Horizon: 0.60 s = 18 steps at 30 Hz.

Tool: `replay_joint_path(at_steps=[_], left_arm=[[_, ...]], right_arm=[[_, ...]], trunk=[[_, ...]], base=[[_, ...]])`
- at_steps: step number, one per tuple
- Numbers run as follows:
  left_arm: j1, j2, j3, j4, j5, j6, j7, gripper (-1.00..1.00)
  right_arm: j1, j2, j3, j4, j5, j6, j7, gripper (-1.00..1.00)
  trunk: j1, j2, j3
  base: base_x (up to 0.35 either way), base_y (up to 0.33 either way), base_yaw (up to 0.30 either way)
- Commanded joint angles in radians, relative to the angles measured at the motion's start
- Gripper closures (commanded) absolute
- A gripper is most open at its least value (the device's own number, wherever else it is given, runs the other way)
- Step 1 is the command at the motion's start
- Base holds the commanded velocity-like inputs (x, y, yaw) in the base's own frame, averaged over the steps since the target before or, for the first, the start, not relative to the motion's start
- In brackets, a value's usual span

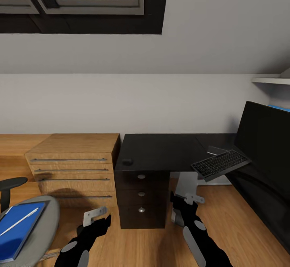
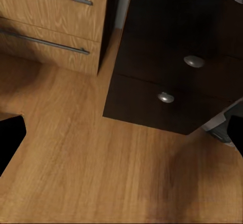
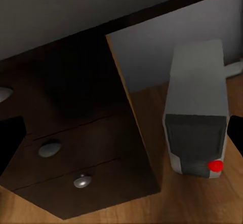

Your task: In the bedroom, organize the workspace by keeping the computer under the desk, ensuring the monitor is on the desk, placing the keyboard on the desk next to the monitor, placing the mouse on the desk next to the keyboard, moving the folder from the swivel chair onto the desk next to the mouse, stacking the notebook on top of the folder with the pen on top of the notebook, and positioning the swivel chair next to the desk.

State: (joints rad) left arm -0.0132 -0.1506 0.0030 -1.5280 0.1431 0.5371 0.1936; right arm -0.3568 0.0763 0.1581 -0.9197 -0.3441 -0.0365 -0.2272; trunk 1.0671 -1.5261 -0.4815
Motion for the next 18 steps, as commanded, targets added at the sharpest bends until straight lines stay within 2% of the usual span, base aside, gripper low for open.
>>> replay_joint_path(at_steps=[1, 4, 6, 7, 10, 11, 13, 15, 16, 18], left_arm=[[-0.001, 0.000, 0.000, 0.012, 0.010, 0.003, 0.006, -1.00], [-0.001, 0.003, 0.000, 0.055, 0.010, 0.002, 0.006, -1.00], [-0.001, 0.012, 0.000, 0.094, 0.009, 0.001, 0.005, -1.00], [0.000, 0.022, 0.000, 0.126, 0.010, 0.000, 0.005, -1.00], [0.003, 0.032, 0.000, 0.161, 0.010, 0.000, 0.005, -1.00], [0.006, 0.041, 0.001, 0.217, 0.009, -0.003, 0.006, -1.00], [0.006, 0.043, 0.001, 0.229, 0.009, -0.007, 0.006, -1.00], [0.007, 0.045, 0.002, 0.239, 0.009, -0.012, 0.006, -1.00], [0.007, 0.047, 0.004, 0.249, 0.010, -0.018, 0.006, -1.00], [0.007, 0.048, 0.004, 0.258, 0.010, -0.019, 0.007, -1.00]], right_arm=[[-0.001, 0.000, 0.006, 0.002, -0.011, -0.018, -0.006, -1.00], [-0.001, 0.016, 0.013, 0.013, -0.011, -0.050, -0.009, -1.00], [-0.001, 0.049, 0.015, 0.033, -0.010, -0.070, -0.017, -1.00], [-0.002, 0.081, 0.009, 0.055, -0.011, -0.092, -0.040, -1.00], [-0.006, 0.098, 0.000, 0.073, -0.016, -0.133, -0.075, -1.00], [-0.025, 0.098, -0.006, 0.133, -0.035, -0.221, -0.126, -1.00], [-0.039, 0.098, -0.008, 0.151, -0.052, -0.255, -0.137, -1.00], [-0.058, 0.098, -0.010, 0.167, -0.093, -0.295, -0.146, -1.00], [-0.072, 0.098, -0.014, 0.179, -0.184, -0.328, -0.150, -1.00], [-0.074, 0.098, -0.013, 0.177, -0.213, -0.335, -0.150, -1.00]], trunk=[[0.004, -0.008, -0.004], [0.015, -0.029, -0.014], [0.023, -0.043, -0.020], [0.027, -0.050, -0.023], [0.038, -0.071, -0.033], [0.042, -0.078, -0.036], [0.050, -0.092, -0.042], [0.058, -0.106, -0.048], [0.061, -0.113, -0.051], [0.069, -0.127, -0.058]], base=[[0.000, 0.000, 0.000], [0.000, 0.000, 0.000], [0.000, 0.000, 0.000], [0.000, 0.000, 0.000], [0.000, 0.000, 0.000], [0.000, 0.000, 0.000], [0.000, 0.000, 0.000], [0.000, 0.000, 0.000], [0.000, 0.000, 0.000], [0.000, 0.000, 0.000]])
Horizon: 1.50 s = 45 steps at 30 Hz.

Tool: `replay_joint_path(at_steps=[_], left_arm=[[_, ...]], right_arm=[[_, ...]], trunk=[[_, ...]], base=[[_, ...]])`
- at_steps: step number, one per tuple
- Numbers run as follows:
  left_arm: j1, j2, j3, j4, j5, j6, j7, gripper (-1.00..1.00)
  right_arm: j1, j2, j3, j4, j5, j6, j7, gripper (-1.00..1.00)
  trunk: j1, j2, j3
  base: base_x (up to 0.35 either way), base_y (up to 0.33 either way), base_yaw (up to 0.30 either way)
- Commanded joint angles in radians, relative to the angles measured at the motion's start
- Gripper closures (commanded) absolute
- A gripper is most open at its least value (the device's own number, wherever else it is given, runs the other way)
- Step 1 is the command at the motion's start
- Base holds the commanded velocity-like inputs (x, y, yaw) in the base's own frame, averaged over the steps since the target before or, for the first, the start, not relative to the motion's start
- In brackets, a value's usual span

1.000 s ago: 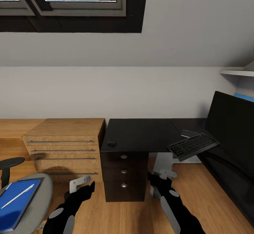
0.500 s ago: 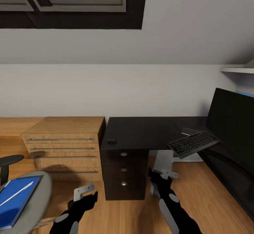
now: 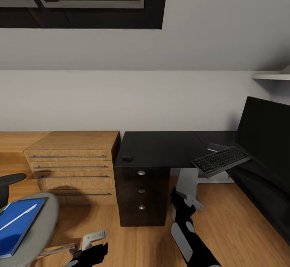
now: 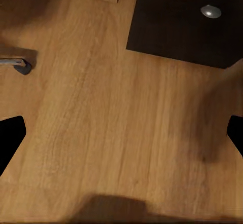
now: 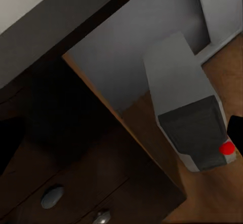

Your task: In the bedroom, organize the workspace by keeping the computer under the desk, ensuring the monitor is on the desk, placing the keyboard on the desk next to the monitor, placing the mouse on the desk next to the keyboard, moving the folder from the swivel chair onto the desk next to the mouse, stacking the notebook on top of the folder with the pen on top of the notebook, and positioning the swivel chair next to the desk.

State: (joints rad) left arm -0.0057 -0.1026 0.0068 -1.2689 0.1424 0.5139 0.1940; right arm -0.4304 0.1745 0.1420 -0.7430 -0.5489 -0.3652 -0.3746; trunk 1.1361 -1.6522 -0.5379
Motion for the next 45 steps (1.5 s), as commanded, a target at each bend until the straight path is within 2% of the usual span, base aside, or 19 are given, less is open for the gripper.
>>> replay_joint_path(at_steps=[1, 7, 15, 17, 19, 20, 21, 22, 23, 24, 25, 27, 28, 31, 32, 34, 36, 41, 45], left_arm=[[0.000, 0.000, 0.000, 0.014, 0.010, 0.003, 0.007, -1.00], [0.000, -0.002, -0.005, 0.065, 0.009, 0.001, 0.007, -1.00], [0.000, -0.004, -0.005, 0.085, 0.008, -0.030, 0.009, -1.00], [0.000, -0.009, -0.006, 0.074, 0.010, -0.030, 0.011, -1.00], [0.000, -0.018, -0.006, 0.048, 0.010, -0.026, 0.012, -1.00], [0.000, -0.033, -0.007, 0.004, 0.011, -0.021, 0.013, -1.00], [0.000, -0.062, -0.007, -0.079, 0.012, 0.011, 0.014, -1.00], [0.000, -0.069, -0.007, -0.105, 0.013, 0.031, 0.015, -1.00], [0.000, -0.072, -0.007, -0.153, 0.013, 0.080, 0.016, -1.00], [0.000, -0.072, -0.007, -0.174, 0.014, 0.107, 0.016, -1.00], [0.000, -0.072, -0.007, -0.212, 0.020, 0.156, 0.017, -1.00], [0.000, -0.072, -0.008, -0.241, 0.034, 0.190, 0.017, -1.00], [0.000, -0.072, -0.008, -0.260, 0.061, 0.212, 0.017, -1.00], [0.000, -0.072, -0.008, -0.275, 0.120, 0.231, 0.017, -1.00], [0.000, -0.072, -0.008, -0.280, 0.164, 0.239, 0.017, -1.00], [0.000, -0.072, -0.007, -0.284, 0.217, 0.247, 0.016, -1.00], [0.000, -0.072, -0.007, -0.286, 0.237, 0.249, 0.016, -1.00], [0.000, -0.072, -0.009, -0.287, 0.261, 0.249, 0.014, -1.00], [0.000, -0.071, -0.009, -0.285, 0.268, 0.247, 0.012, -1.00]], right_arm=[[-0.002, -0.007, 0.005, -0.013, -0.028, -0.012, -0.002, -1.00], [-0.001, -0.030, 0.006, -0.083, -0.063, -0.028, -0.001, -1.00], [-0.001, -0.049, 0.006, -0.085, -0.062, -0.035, -0.005, -1.00], [-0.001, -0.044, 0.005, -0.088, -0.073, -0.144, -0.047, -1.00], [-0.001, -0.043, 0.002, -0.089, -0.089, -0.157, -0.068, -1.00], [-0.002, -0.042, -0.002, -0.090, -0.118, -0.166, -0.085, -1.00], [-0.003, -0.042, -0.008, -0.097, -0.193, -0.175, -0.099, -1.00], [-0.003, -0.042, -0.011, -0.103, -0.225, -0.177, -0.102, -1.00], [-0.004, -0.043, -0.016, -0.121, -0.297, -0.179, -0.107, -1.00], [-0.004, -0.043, -0.019, -0.133, -0.337, -0.180, -0.108, -1.00], [-0.005, -0.045, -0.026, -0.160, -0.419, -0.182, -0.109, -1.00], [-0.005, -0.047, -0.030, -0.190, -0.500, -0.182, -0.109, -1.00], [-0.005, -0.048, -0.032, -0.217, -0.571, -0.184, -0.109, -1.00], [-0.004, -0.051, -0.034, -0.244, -0.647, -0.185, -0.108, -1.00], [-0.004, -0.051, -0.034, -0.252, -0.676, -0.186, -0.108, -1.00], [-0.004, -0.051, -0.034, -0.257, -0.703, -0.187, -0.108, -1.00], [-0.003, -0.052, -0.033, -0.260, -0.712, -0.187, -0.107, -1.00], [-0.002, -0.051, -0.027, -0.267, -0.711, -0.188, -0.100, -1.00], [-0.001, -0.052, -0.014, -0.265, -0.667, -0.183, -0.093, -1.00]], trunk=[[0.004, -0.008, -0.004], [0.027, -0.050, -0.023], [0.058, -0.106, -0.048], [0.065, -0.120, -0.054], [0.073, -0.134, -0.061], [0.077, -0.141, -0.064], [0.081, -0.148, -0.067], [0.084, -0.155, -0.070], [0.088, -0.162, -0.073], [0.092, -0.169, -0.076], [0.096, -0.176, -0.080], [0.096, -0.176, -0.080], [0.096, -0.176, -0.080], [0.096, -0.176, -0.080], [0.096, -0.176, -0.080], [0.096, -0.176, -0.080], [0.096, -0.176, -0.080], [0.096, -0.176, -0.080], [0.096, -0.176, -0.080]], base=[[0.000, 0.000, 0.000], [0.000, 0.000, 0.000], [0.000, 0.000, 0.000], [0.000, 0.000, 0.000], [0.000, 0.000, 0.000], [0.000, 0.000, 0.000], [0.000, 0.000, 0.000], [0.000, 0.000, 0.000], [0.000, 0.000, 0.000], [0.000, 0.000, 0.000], [0.000, 0.000, 0.000], [0.000, 0.000, 0.000], [0.000, 0.000, 0.000], [0.000, 0.000, 0.000], [0.000, 0.000, 0.000], [0.000, 0.000, 0.000], [0.000, 0.000, 0.000], [0.000, 0.000, 0.000], [0.000, 0.000, 0.000]])
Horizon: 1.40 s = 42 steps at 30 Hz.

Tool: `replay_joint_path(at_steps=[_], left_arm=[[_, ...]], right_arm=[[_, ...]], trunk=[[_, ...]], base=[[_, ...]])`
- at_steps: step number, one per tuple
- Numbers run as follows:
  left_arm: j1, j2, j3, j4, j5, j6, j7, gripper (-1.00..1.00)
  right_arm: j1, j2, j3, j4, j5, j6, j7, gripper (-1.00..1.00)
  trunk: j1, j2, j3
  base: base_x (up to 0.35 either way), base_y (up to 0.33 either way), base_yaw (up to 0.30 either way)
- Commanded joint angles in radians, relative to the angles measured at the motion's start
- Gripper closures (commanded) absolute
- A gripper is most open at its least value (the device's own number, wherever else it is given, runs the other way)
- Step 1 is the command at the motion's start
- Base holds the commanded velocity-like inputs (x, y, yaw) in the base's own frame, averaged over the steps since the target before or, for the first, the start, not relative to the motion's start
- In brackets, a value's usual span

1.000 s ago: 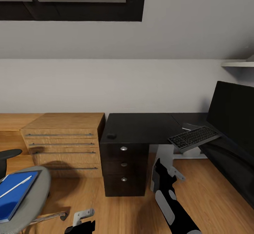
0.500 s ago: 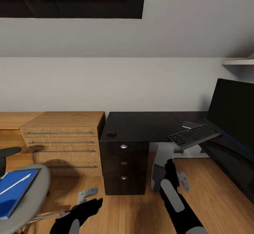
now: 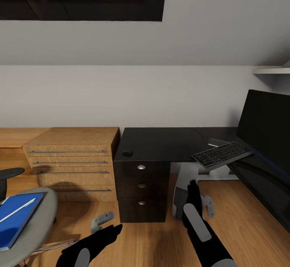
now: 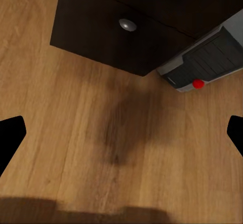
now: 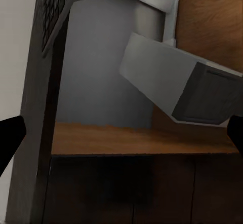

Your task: In the bedroom, organize the workspace by keeping the computer under the desk, ensuring the monitor is on the desk, placing the keyboard on the desk next to the monitor, placing the mouse on the desk next to the keyboard, moving the folder from the swivel chair onto the desk next to the mouse, stacking the notebook on top of the folder with the pen on top of the notebook, and positioning the swivel chair next to the desk.

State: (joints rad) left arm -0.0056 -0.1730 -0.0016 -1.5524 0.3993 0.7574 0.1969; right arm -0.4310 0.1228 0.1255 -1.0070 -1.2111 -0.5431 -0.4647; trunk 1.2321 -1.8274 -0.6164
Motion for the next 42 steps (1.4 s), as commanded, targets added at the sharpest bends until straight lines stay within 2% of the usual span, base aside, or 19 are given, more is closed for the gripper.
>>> replay_joint_path(at_steps=[1, 3, 8, 17, 22, 23, 24, 27, 28, 31, 36, 38, 42], left_arm=[[-0.001, 0.004, -0.001, -0.001, 0.011, 0.003, 0.009, -1.00], [-0.001, 0.013, -0.008, 0.001, 0.009, 0.003, 0.010, -1.00], [-0.001, 0.020, -0.036, 0.014, -0.001, 0.001, 0.013, -1.00], [-0.001, 0.024, -0.050, 0.023, -0.019, 0.000, 0.016, -1.00], [-0.001, 0.023, -0.053, 0.024, -0.022, 0.000, 0.014, -1.00], [-0.001, 0.023, -0.055, 0.024, -0.022, 0.000, 0.012, -1.00], [-0.001, 0.023, -0.059, 0.024, -0.022, 0.000, 0.009, -1.00], [-0.001, 0.025, -0.066, 0.022, -0.022, 0.000, 0.007, -1.00], [-0.001, 0.026, -0.086, 0.020, -0.025, -0.001, 0.007, -1.00], [-0.001, 0.030, -0.119, 0.019, -0.038, -0.001, 0.007, -1.00], [-0.001, 0.035, -0.147, 0.019, -0.048, -0.001, 0.007, -1.00], [-0.012, 0.025, -0.136, 0.007, -0.054, 0.009, 0.012, -1.00], [-0.022, 0.024, -0.113, -0.015, -0.054, 0.010, 0.012, -1.00]], right_arm=[[-0.001, -0.001, 0.003, -0.001, 0.007, -0.004, -0.002, -1.00], [0.000, -0.003, 0.005, 0.000, 0.040, -0.002, -0.003, -1.00], [0.000, -0.007, 0.006, 0.001, 0.069, 0.014, -0.004, -1.00], [0.000, -0.010, 0.002, -0.004, 0.069, 0.041, 0.013, -1.00], [0.000, -0.006, 0.000, -0.015, 0.068, 0.036, 0.086, -1.00], [0.000, -0.005, -0.001, -0.016, 0.064, 0.027, 0.122, -1.00], [0.000, -0.004, -0.002, -0.015, 0.040, 0.004, 0.192, -1.00], [0.000, -0.006, -0.004, -0.014, 0.002, -0.008, 0.246, -1.00], [0.000, -0.007, -0.004, -0.013, -0.028, -0.013, 0.270, -1.00], [0.002, -0.008, -0.003, -0.013, -0.053, -0.017, 0.289, -1.00], [0.004, -0.008, -0.003, -0.012, -0.061, -0.019, 0.298, -1.00], [0.002, -0.002, -0.014, -0.001, -0.050, -0.021, 0.287, -1.00], [0.002, -0.001, -0.017, 0.018, -0.034, -0.020, 0.274, -1.00]], trunk=[[0.000, -0.001, -0.001], [0.000, -0.001, -0.001], [0.000, -0.001, -0.001], [0.000, -0.001, -0.001], [0.000, -0.001, -0.001], [0.000, -0.001, -0.001], [0.000, -0.001, -0.001], [0.000, -0.001, -0.001], [0.000, -0.001, -0.001], [0.000, -0.001, -0.001], [0.000, -0.001, -0.001], [0.000, -0.001, -0.001], [0.000, -0.001, -0.001]], base=[[0.000, 0.000, 0.000], [0.000, 0.000, 0.000], [0.000, 0.000, 0.000], [0.000, 0.000, 0.000], [0.000, 0.000, 0.000], [0.000, 0.000, 0.000], [0.000, 0.000, 0.000], [0.000, 0.000, 0.000], [0.000, 0.000, 0.000], [0.000, 0.000, 0.000], [0.144, 0.000, 0.000], [0.000, 0.000, 0.000], [0.000, 0.000, 0.000]])
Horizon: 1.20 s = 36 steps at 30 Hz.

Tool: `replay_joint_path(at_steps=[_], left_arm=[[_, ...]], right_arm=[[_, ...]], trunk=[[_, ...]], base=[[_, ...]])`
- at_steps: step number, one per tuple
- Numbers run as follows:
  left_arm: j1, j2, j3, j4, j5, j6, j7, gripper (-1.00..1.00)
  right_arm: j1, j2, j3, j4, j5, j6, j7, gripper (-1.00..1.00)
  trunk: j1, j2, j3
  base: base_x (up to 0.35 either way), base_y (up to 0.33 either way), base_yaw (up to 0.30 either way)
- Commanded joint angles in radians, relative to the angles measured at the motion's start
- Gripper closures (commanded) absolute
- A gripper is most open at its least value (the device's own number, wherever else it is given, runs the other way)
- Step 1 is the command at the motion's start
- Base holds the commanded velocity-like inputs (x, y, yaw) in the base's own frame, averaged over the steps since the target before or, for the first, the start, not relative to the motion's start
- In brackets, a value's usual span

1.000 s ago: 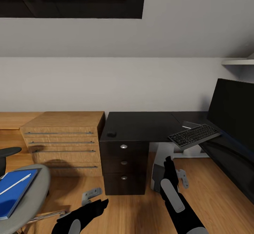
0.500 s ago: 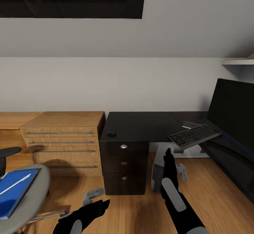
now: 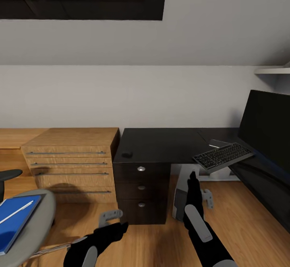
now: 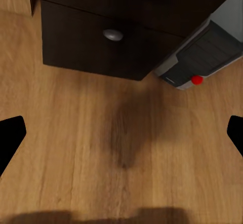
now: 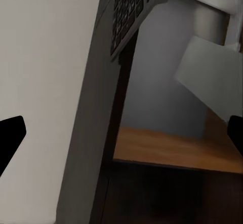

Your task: In the bedroom, organize the workspace by keeping the computer under the desk, ensuring the monitor is on the desk, placing the keyboard on the desk next to the monitor, placing the mouse on the desk next to the keyboard, moving the folder from the swivel chair onto the desk next to the mouse, stacking the notebook on top of the folder with the pen on top of the notebook, and positioning the swivel chair next to the desk.

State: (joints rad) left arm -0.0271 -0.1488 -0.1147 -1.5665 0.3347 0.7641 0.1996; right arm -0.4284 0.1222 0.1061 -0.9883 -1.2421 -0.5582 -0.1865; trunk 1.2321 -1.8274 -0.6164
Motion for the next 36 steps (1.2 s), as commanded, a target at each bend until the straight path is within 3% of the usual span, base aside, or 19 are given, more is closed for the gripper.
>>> replay_joint_path(at_steps=[1, 4, 10, 13, 36], left_arm=[[-0.001, 0.002, 0.005, -0.007, 0.010, 0.005, 0.009, -1.00], [-0.001, 0.017, 0.021, -0.013, 0.009, 0.007, 0.009, -1.00], [0.000, 0.051, 0.019, -0.015, 0.010, 0.009, 0.009, -1.00], [0.000, 0.056, 0.018, -0.015, 0.010, 0.009, 0.009, -1.00], [0.000, 0.058, 0.019, -0.015, 0.009, 0.008, 0.010, -1.00]], right_arm=[[0.000, -0.002, 0.003, 0.002, -0.002, -0.005, -0.004, -1.00], [0.000, -0.016, 0.006, 0.018, 0.005, -0.005, 0.000, -1.00], [0.000, -0.050, 0.011, 0.051, 0.034, -0.004, 0.003, -1.00], [0.000, -0.065, 0.011, 0.056, 0.051, -0.004, 0.003, -1.00], [0.018, -0.071, 0.011, 0.057, 0.173, -0.001, 0.004, -1.00]], trunk=[[0.000, -0.001, -0.001], [0.000, -0.001, -0.001], [0.000, -0.001, -0.001], [0.000, -0.001, -0.001], [0.000, -0.001, -0.001]], base=[[0.000, 0.000, 0.000], [0.000, 0.000, 0.000], [0.000, 0.000, 0.000], [0.000, 0.000, 0.000], [0.000, 0.000, 0.000]])
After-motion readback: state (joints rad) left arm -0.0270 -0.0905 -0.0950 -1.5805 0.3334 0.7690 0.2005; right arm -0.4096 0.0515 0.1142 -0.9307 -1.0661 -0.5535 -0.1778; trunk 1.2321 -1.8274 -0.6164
